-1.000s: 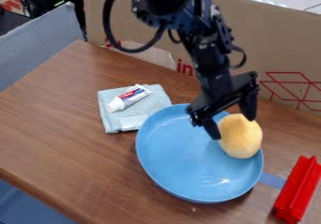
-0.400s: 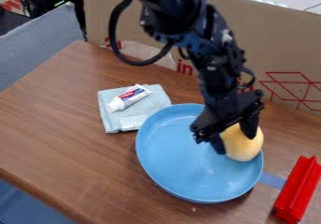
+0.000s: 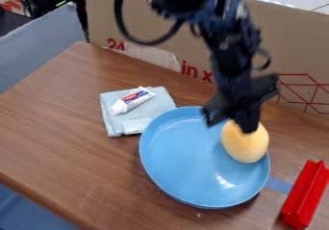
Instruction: Move the yellow ball from the blue plate to the table
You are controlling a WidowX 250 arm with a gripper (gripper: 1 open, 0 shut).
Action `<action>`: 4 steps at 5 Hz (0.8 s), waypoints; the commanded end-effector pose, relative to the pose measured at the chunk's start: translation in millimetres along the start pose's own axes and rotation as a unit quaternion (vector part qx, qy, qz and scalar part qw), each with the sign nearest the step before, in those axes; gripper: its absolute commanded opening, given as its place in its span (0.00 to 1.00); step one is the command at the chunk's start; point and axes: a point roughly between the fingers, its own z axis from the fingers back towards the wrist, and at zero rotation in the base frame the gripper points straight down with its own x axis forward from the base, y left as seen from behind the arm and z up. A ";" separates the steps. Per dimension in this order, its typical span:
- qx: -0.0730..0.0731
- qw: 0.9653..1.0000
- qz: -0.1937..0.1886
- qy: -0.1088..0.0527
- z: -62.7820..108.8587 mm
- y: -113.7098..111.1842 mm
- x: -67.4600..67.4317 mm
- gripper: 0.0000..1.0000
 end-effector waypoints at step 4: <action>-0.008 0.997 0.079 0.004 28.0 -25.6 22.4 0.00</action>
